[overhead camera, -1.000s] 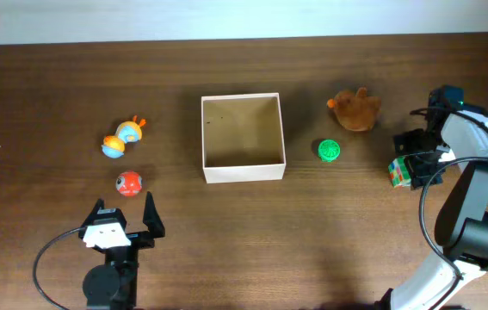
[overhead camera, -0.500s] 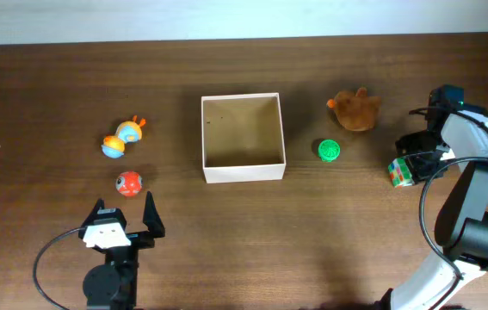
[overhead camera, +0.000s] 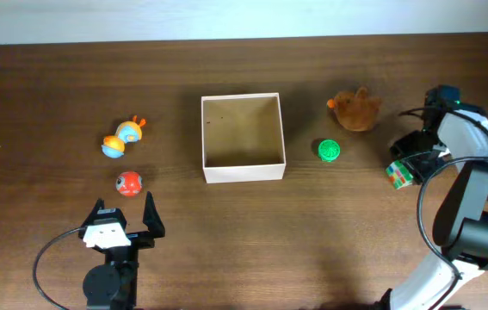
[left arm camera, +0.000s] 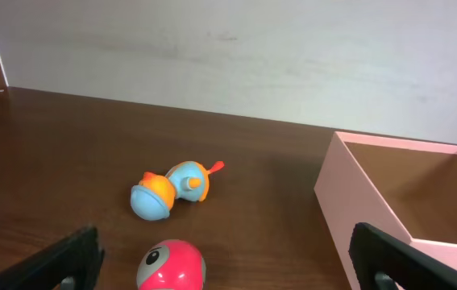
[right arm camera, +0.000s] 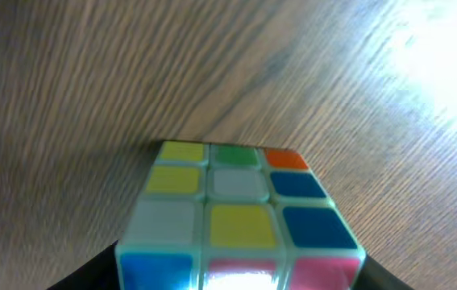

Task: Pack container
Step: 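Lower the right gripper and grasp the Rubik's cube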

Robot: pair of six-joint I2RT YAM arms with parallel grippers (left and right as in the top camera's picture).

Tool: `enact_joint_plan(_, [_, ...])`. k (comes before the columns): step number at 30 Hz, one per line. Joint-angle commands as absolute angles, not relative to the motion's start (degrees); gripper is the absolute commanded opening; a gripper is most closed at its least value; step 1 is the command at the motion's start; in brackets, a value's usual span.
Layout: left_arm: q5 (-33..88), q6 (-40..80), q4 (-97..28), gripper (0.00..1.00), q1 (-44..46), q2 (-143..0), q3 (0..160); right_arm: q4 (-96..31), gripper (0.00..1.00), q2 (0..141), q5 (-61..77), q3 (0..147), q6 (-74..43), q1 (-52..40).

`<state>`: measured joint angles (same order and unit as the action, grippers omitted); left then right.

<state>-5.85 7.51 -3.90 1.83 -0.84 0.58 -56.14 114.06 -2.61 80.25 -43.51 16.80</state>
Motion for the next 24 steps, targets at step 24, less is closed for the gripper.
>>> enact_joint_plan(24, [-6.0, 6.6, -4.2, 0.99, 1.5, -0.3, 0.5, -56.1, 0.59, 114.7, 4.7, 79.7, -4.4, 11.6])
